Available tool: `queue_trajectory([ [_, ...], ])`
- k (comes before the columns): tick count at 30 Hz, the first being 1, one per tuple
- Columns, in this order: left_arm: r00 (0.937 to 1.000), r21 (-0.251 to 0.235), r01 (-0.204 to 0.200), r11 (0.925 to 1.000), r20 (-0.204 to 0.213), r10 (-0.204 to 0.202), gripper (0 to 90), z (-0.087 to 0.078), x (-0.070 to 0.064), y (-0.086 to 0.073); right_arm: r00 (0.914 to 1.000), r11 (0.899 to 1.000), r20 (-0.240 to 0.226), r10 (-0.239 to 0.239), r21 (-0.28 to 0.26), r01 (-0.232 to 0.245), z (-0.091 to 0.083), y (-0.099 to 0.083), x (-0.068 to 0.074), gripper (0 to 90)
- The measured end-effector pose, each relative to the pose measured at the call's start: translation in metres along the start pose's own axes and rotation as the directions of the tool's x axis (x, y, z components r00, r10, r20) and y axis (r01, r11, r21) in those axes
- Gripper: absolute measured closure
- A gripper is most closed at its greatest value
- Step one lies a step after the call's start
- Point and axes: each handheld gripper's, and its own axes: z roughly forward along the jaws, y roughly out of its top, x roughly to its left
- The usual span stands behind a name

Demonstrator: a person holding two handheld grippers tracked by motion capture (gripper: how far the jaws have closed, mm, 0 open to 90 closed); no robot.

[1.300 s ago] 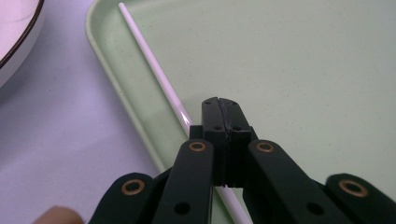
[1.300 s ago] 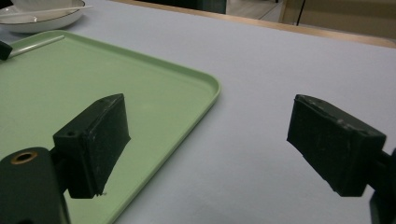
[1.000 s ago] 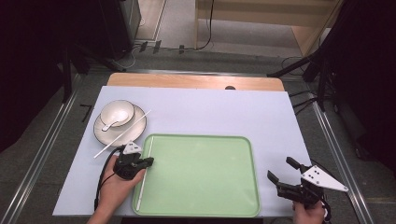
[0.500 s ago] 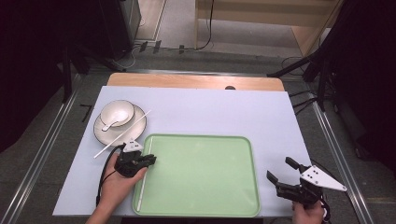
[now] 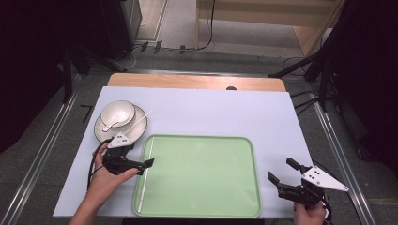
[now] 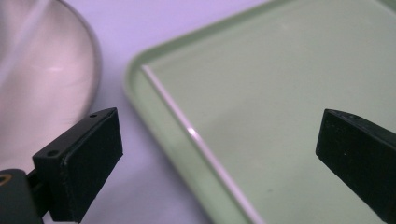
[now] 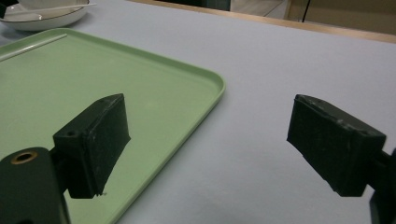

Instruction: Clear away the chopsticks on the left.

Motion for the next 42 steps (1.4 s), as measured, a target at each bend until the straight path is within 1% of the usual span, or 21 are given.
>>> queue_trajectory([
  [3, 0.9982, 0.006, 0.004, 1.0000, -0.060, -0.004, 2.7, -0.010, 0.017, -0.001, 1.0000, 1.000, 0.000, 0.002, 0.001, -0.002, 0.000, 0.000, 0.000, 13.1],
  [5, 0.9933, 0.002, 0.006, 1.0000, -0.116, -0.006, 7.2, -0.017, 0.027, -0.001, 1.0000, 1.000, 0.000, 0.002, 0.002, -0.002, 0.000, 0.000, 0.000, 13.1],
  [6, 0.9860, -0.002, 0.022, 0.9998, -0.165, -0.022, 10.9, -0.020, 0.035, -0.001, 1.0000, 1.000, 0.000, 0.003, 0.002, -0.003, 0.000, 0.000, 0.000, 13.1],
  [9, 0.9725, -0.028, 0.053, 0.9982, -0.225, -0.057, 20.2, -0.024, 0.050, -0.002, 1.0000, 1.000, -0.001, 0.006, 0.004, -0.006, 0.001, -0.001, -0.001, 13.1],
  [10, 0.9649, -0.030, 0.064, 0.9975, -0.253, -0.069, 26.1, -0.023, 0.054, -0.003, 1.0000, 1.000, -0.001, 0.006, 0.006, -0.006, 0.001, -0.001, -0.001, 13.1],
  [11, 0.9589, -0.021, 0.072, 0.9972, -0.274, -0.075, 30.7, -0.021, 0.057, -0.003, 1.0000, 1.000, -0.001, 0.003, 0.007, -0.003, 0.002, -0.001, 0.000, 13.1],
  [12, 0.9565, -0.011, 0.072, 0.9973, -0.283, -0.072, 33.6, -0.019, 0.060, -0.004, 1.0000, 1.000, -0.002, 0.001, 0.007, -0.001, 0.002, -0.001, 0.000, 13.1],
  [13, 0.9587, -0.006, 0.073, 0.9973, -0.275, -0.072, 37.1, -0.016, 0.062, -0.004, 1.0000, 1.000, -0.002, 0.001, 0.008, -0.001, 0.002, -0.001, 0.000, 13.1],
  [15, 0.9688, -0.006, 0.094, 0.9956, -0.230, -0.092, 47.1, -0.011, 0.067, -0.005, 1.0000, 1.000, 0.000, 0.003, 0.011, -0.003, 0.003, -0.001, 0.001, 13.1],
  [16, 0.9718, -0.010, 0.100, 0.9950, -0.214, -0.100, 50.1, -0.009, 0.069, -0.005, 1.0000, 1.000, -0.002, 0.005, 0.014, -0.005, 0.003, -0.001, 0.001, 13.1],
  [18, 0.9732, -0.010, 0.102, 0.9947, -0.206, -0.102, 56.6, -0.005, 0.072, -0.004, 1.0000, 1.000, -0.002, 0.006, 0.015, -0.006, 0.003, -0.001, 0.001, 13.1],
  [20, 0.9776, 0.007, 0.094, 0.9955, -0.190, -0.091, 59.1, -0.001, 0.074, -0.003, 1.0000, 1.000, -0.004, 0.005, 0.016, -0.005, 0.003, -0.001, 0.001, 13.1],
  [24, 0.9770, 0.053, 0.062, 0.9967, -0.208, -0.049, 65.3, 0.008, 0.073, -0.005, 1.0000, 1.000, -0.004, 0.003, 0.019, -0.003, 0.003, -0.002, 0.000, 13.1],
  [25, 0.9789, 0.057, 0.070, 0.9959, -0.196, -0.057, 66.4, 0.009, 0.073, -0.005, 1.0000, 1.000, -0.004, 0.003, 0.019, -0.003, 0.003, -0.002, 0.000, 13.1],
  [29, 0.9830, 0.075, 0.042, 0.9963, -0.181, -0.028, 83.1, 0.011, 0.072, -0.006, 1.0000, 1.000, -0.006, 0.007, 0.021, -0.007, 0.003, -0.002, 0.000, 13.1],
  [31, 0.9839, 0.068, 0.036, 0.9971, -0.177, -0.023, 84.7, 0.009, 0.070, -0.006, 1.0000, 1.000, -0.006, 0.007, 0.022, -0.006, 0.003, -0.002, 0.000, 13.1],
  [33, 0.9877, 0.054, 0.038, 0.9978, -0.154, -0.029, 84.8, 0.004, 0.068, -0.004, 1.0000, 1.000, -0.005, 0.008, 0.019, -0.008, 0.003, -0.002, -0.001, 13.1],
  [35, 0.9894, 0.043, 0.030, 0.9986, -0.143, -0.023, 84.9, -0.002, 0.063, -0.003, 0.9999, 1.000, -0.005, 0.012, 0.018, -0.012, 0.002, -0.002, -0.001, 13.1],
  [38, 0.9911, 0.043, 0.019, 0.9989, -0.132, -0.013, 85.0, -0.008, 0.053, -0.001, 0.9999, 1.000, -0.003, 0.013, 0.016, -0.013, 0.002, -0.002, -0.001, 13.1],
  [40, 0.9925, 0.039, 0.005, 0.9992, -0.122, 0.000, 84.9, -0.011, 0.043, 0.000, 0.9999, 1.000, -0.002, 0.012, 0.013, -0.012, 0.001, -0.002, -0.001, 13.1],
  [42, 0.9953, 0.035, -0.010, 0.9994, -0.096, 0.013, 84.9, -0.013, 0.032, 0.002, 0.9999, 1.000, -0.002, 0.011, 0.011, -0.011, 0.001, -0.002, -0.001, 13.1],
])
